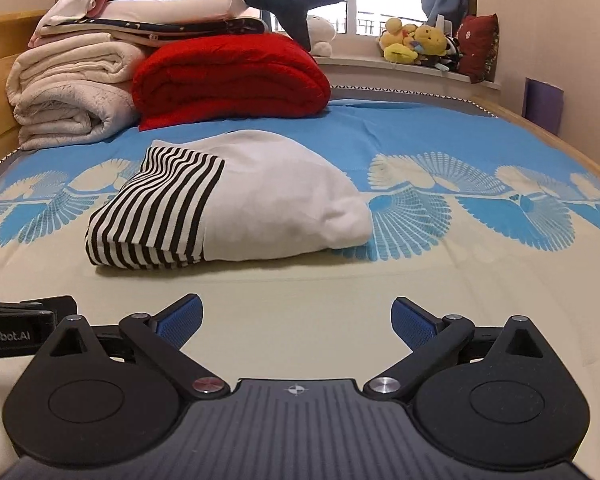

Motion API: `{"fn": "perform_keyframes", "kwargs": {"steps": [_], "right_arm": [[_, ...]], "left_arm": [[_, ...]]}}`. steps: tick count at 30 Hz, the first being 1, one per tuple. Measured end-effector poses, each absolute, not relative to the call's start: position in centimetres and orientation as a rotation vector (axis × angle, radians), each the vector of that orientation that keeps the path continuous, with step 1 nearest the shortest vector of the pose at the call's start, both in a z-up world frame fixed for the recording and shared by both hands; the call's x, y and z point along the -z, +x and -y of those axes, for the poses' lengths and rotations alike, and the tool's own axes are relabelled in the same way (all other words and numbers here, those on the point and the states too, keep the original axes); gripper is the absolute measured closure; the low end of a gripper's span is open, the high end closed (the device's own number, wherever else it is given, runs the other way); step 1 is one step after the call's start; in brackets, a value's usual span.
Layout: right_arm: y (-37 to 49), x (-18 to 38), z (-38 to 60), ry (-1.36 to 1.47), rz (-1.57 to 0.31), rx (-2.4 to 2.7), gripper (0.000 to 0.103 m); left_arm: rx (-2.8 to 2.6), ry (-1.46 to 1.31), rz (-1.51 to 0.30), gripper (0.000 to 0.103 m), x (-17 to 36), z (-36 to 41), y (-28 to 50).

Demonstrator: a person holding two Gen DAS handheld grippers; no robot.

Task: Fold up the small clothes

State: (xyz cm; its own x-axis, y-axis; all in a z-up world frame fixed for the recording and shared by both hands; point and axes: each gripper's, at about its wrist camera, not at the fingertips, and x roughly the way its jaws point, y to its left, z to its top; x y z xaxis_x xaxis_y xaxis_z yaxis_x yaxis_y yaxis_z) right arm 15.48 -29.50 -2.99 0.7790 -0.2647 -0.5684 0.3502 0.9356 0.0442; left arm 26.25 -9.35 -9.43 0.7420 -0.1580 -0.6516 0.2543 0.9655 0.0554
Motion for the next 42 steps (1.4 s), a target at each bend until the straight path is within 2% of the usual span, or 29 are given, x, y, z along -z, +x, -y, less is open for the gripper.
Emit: {"fn": "perform_keyframes", "kwargs": {"steps": [42], "right_arm": [[16.0, 4.4, 29.5, 0.187, -0.646, 0.348, 0.003]], "left_arm": [[0.221, 0.163, -0.728, 0.001, 10.5, 10.0, 26.2]]}}
